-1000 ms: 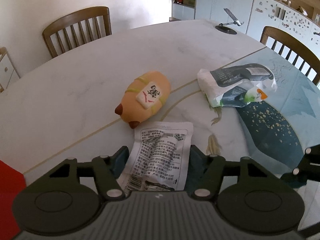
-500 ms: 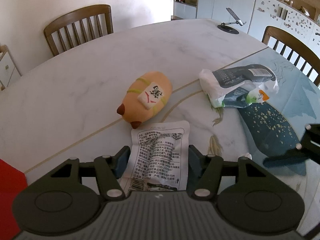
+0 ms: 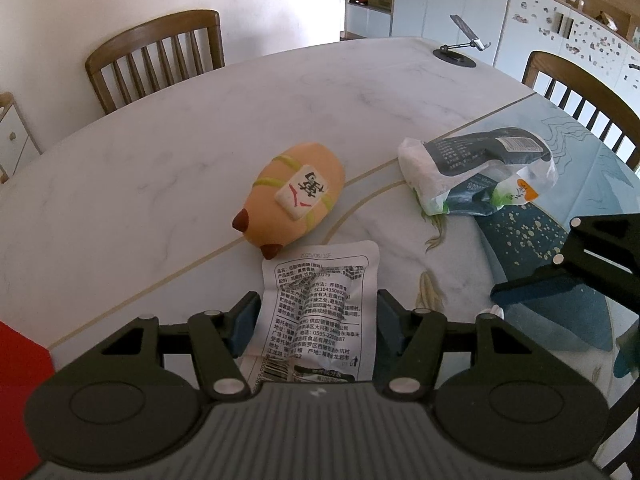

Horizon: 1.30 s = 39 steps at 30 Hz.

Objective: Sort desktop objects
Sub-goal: 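Close the left gripper on the white packet while the right gripper closes on the white cable, then carry the white packet and cable with both grippers over the red box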

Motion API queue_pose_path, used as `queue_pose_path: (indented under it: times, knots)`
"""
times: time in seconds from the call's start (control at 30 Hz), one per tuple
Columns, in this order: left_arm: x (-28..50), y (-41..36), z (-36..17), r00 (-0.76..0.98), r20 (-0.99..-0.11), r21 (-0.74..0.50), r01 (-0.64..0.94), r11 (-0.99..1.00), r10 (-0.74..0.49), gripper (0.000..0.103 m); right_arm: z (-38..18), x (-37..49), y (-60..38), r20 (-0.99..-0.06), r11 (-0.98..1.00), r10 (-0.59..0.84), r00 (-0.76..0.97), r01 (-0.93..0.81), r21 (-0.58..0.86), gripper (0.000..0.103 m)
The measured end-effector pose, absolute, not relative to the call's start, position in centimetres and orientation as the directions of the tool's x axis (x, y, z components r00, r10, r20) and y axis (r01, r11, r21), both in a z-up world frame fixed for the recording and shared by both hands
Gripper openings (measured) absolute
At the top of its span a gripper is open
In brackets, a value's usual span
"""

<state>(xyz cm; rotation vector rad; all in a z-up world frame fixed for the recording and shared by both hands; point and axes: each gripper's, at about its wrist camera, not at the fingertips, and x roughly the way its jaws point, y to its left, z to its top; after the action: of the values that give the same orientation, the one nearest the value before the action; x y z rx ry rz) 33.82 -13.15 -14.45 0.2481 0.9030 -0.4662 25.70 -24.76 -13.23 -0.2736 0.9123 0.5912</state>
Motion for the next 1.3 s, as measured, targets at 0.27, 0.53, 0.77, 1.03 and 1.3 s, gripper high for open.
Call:
queue_pose_path:
  times: [0.27,0.53,0.77,1.03,1.3]
  knots:
    - [33.6,-13.3,-14.4,0.538,-0.796,0.024,0.486,0.874,-0.277,0.061,-13.0,25.5,-24.8,-0.804,0.806,0.368,0.468,-0.592,0.024,0.076]
    - [33.1,-13.3,-13.9,0.541,-0.79,0.01,0.483,0.875,-0.29,0.059,-12.0,25.1,-24.9,-0.807,0.81,0.35,0.476,-0.586,0.006,0.075]
    - [32.4,-12.8,-13.1,0.55,-0.782,0.003,0.475,0.88,-0.294,0.059,-10.8,24.4,-25.2,-0.804,0.812,0.346,0.483,-0.584,-0.002,0.075]
    - [30.6,-11.9,-10.6,0.559,-0.769,-0.015,0.469,0.883,-0.31,0.059,-8.4,23.3,-25.4,-0.798,0.805,0.351,0.49,-0.593,-0.01,0.075]
    - [28.1,-10.6,-6.8,0.578,-0.745,-0.038,0.463,0.885,-0.335,0.059,-5.3,22.2,-24.4,-0.793,0.792,0.348,0.5,-0.609,-0.036,0.074]
